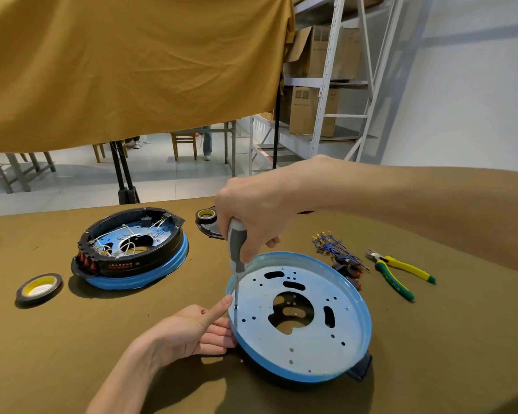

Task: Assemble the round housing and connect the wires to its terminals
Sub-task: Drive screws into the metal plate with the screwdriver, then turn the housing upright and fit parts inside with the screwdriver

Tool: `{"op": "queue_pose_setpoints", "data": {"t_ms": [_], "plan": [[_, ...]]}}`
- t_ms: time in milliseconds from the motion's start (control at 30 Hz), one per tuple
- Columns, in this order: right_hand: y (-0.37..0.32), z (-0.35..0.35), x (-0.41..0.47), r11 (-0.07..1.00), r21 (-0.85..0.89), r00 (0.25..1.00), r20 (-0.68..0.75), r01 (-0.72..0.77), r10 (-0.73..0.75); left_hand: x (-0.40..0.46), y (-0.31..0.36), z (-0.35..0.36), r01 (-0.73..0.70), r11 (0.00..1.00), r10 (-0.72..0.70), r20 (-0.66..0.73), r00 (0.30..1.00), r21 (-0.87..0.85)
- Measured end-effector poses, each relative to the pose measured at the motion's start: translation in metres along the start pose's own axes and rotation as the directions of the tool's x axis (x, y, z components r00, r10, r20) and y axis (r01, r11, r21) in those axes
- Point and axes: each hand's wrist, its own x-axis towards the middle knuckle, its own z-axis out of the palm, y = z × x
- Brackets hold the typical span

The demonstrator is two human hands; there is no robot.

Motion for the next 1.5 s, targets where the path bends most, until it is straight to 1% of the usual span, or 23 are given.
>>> {"op": "queue_pose_setpoints", "data": {"t_ms": [67,167,333,600,667,800,1067,1233,1333,1500], "plan": [[-0.003,-0.004,-0.006,0.999,0.027,1.000,0.007,-0.020,0.020,0.000,0.000,0.000,0.001,1.000,-0.001,0.001,1.000,0.001],[-0.006,-0.013,-0.021,0.991,0.132,0.997,0.080,0.013,-0.024,0.000,-0.001,-0.001,-0.003,1.000,0.003,0.010,1.000,-0.004],[-0.011,-0.015,-0.023,0.991,0.131,0.996,0.084,-0.008,-0.003,0.000,0.000,-0.001,0.001,1.000,-0.001,0.020,1.000,-0.004],[-0.010,-0.011,-0.021,0.981,0.187,0.997,0.069,-0.048,0.035,0.000,0.000,-0.003,0.011,1.000,-0.011,0.027,1.000,-0.004],[-0.010,-0.010,-0.020,0.982,0.179,0.997,0.061,-0.058,0.048,0.001,0.000,-0.003,0.013,1.000,-0.013,0.033,0.999,-0.002],[-0.011,-0.007,-0.018,0.993,0.076,0.995,0.006,-0.096,0.095,0.001,-0.001,-0.004,0.004,1.000,-0.004,0.035,0.999,0.000],[-0.013,-0.005,-0.017,0.993,0.053,0.995,-0.009,-0.101,0.102,0.002,-0.002,-0.004,-0.012,1.000,0.012,0.035,0.999,0.005],[-0.015,-0.006,-0.020,0.992,0.085,0.996,-0.003,-0.093,0.093,0.003,-0.002,-0.004,-0.007,1.000,0.006,0.035,0.999,0.001],[-0.014,-0.003,-0.019,0.982,0.167,0.996,0.009,-0.084,0.084,0.003,-0.002,-0.005,-0.003,1.000,0.003,0.035,0.999,-0.010],[-0.007,0.004,-0.025,0.964,0.249,0.994,-0.018,-0.097,0.105,0.002,-0.001,-0.001,0.006,0.999,-0.006,0.000,1.000,-0.049]]}}
